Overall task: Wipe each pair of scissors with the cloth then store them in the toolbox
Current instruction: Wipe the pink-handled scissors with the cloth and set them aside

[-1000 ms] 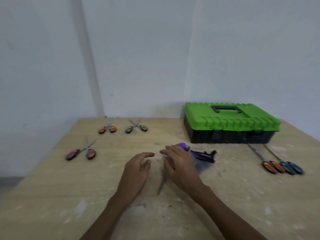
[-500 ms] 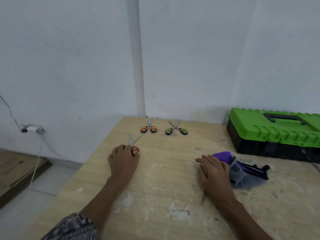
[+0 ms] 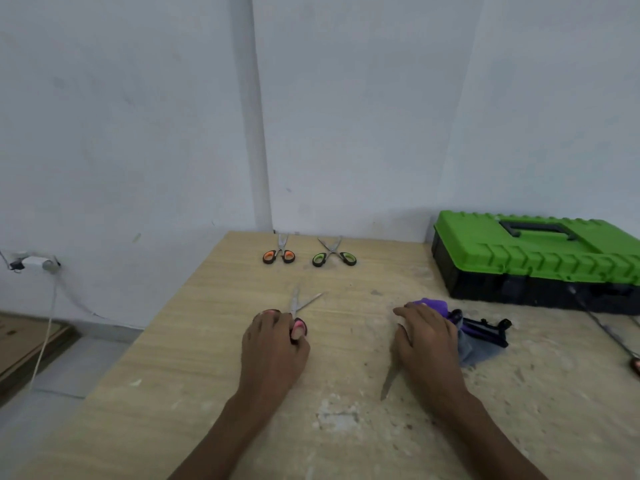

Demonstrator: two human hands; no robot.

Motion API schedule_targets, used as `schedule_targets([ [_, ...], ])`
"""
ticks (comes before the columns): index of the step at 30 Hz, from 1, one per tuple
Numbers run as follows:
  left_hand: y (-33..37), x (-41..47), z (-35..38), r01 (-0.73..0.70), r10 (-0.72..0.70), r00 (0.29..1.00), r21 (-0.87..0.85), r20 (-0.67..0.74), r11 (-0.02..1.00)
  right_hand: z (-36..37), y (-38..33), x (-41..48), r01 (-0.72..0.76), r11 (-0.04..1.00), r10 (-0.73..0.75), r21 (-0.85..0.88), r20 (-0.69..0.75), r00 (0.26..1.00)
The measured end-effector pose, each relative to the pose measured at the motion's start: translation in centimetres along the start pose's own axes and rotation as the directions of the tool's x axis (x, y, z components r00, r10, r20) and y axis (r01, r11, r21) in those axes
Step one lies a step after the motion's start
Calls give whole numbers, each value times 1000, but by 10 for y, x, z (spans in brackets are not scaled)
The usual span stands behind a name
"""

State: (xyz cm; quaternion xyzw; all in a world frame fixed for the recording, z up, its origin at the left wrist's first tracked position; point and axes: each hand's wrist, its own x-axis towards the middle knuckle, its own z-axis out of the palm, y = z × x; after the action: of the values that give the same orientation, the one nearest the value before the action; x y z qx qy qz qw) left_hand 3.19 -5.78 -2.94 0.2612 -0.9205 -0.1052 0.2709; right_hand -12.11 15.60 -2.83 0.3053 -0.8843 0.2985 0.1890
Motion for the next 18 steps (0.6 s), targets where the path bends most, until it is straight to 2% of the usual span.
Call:
schedule_targets([
  [3,20,-8,0,-40,40,999,-10,11,999,-13,16,-1,-22,995,20,-102,-22,1000],
  [7,43,-5,2,83,-83,996,13,38,997,-24,34,-3,-74,996,78,47,-72,994],
  [10,49,4,4,199,-204,974,54,96,978,-24,36,-4,-44,994,54,104,-97,994],
  [14,52,18,6,305,-283,940,-96,191,948,-27,35,-5,9,993,6,121,-124,992],
  [18,55,25,2,393,-328,899,-201,292,897,-28,36,-5,-4,987,21,158,-107,994],
])
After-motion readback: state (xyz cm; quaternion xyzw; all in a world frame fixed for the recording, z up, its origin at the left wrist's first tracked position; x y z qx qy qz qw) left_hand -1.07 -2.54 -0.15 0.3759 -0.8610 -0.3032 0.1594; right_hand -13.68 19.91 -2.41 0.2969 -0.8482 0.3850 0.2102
